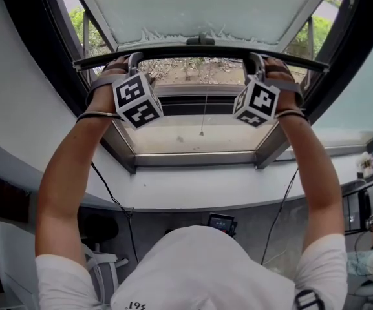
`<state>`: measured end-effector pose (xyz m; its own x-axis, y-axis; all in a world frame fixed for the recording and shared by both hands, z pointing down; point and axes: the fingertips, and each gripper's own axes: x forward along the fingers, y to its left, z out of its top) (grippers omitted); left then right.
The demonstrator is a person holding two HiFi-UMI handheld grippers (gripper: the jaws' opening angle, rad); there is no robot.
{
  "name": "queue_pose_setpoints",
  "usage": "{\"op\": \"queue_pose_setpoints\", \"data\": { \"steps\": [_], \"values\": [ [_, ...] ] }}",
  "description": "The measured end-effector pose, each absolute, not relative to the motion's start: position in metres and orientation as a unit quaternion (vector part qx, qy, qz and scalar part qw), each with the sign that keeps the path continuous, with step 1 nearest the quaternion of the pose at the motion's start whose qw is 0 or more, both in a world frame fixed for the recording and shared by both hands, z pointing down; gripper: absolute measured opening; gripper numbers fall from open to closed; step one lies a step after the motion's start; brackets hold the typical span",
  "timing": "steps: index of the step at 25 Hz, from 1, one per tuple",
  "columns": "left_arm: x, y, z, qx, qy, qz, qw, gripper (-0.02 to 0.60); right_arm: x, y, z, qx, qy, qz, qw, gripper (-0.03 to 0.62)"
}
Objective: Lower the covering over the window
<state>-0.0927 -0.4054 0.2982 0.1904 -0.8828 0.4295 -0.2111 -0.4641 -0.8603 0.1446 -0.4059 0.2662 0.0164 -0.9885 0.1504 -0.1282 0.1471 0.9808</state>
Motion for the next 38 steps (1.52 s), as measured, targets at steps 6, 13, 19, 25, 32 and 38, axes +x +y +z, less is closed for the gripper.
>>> {"op": "queue_pose_setpoints", "data": {
  "steps": [6, 13, 19, 25, 32, 38],
  "values": [
    [-0.093, -0.406, 0.302, -0.692, 0.392, -0.506, 0.334, 0.259, 0.145, -0.407, 0.27, 0.497, -0.553, -0.421, 0.519, 0.041],
    [-0.093, -0.399, 0.322, -0.695, 0.378, -0.52, 0.323, 0.259, 0.145, -0.403, 0.293, 0.482, -0.563, -0.405, 0.535, 0.041],
    [-0.093, -0.397, 0.347, -0.698, 0.365, -0.535, 0.305, 0.259, 0.146, -0.403, 0.315, 0.473, -0.567, -0.396, 0.547, 0.041],
    [-0.093, -0.398, 0.355, -0.7, 0.36, -0.54, 0.297, 0.259, 0.146, -0.405, 0.323, 0.471, -0.57, -0.387, 0.551, 0.041],
    [-0.093, -0.395, 0.363, -0.699, 0.352, -0.551, 0.291, 0.259, 0.146, -0.402, 0.332, 0.466, -0.575, -0.378, 0.555, 0.041],
    [-0.094, -0.395, 0.37, -0.696, 0.349, -0.556, 0.29, 0.259, 0.146, -0.402, 0.339, 0.463, -0.579, -0.37, 0.561, 0.041]
  ]
}}
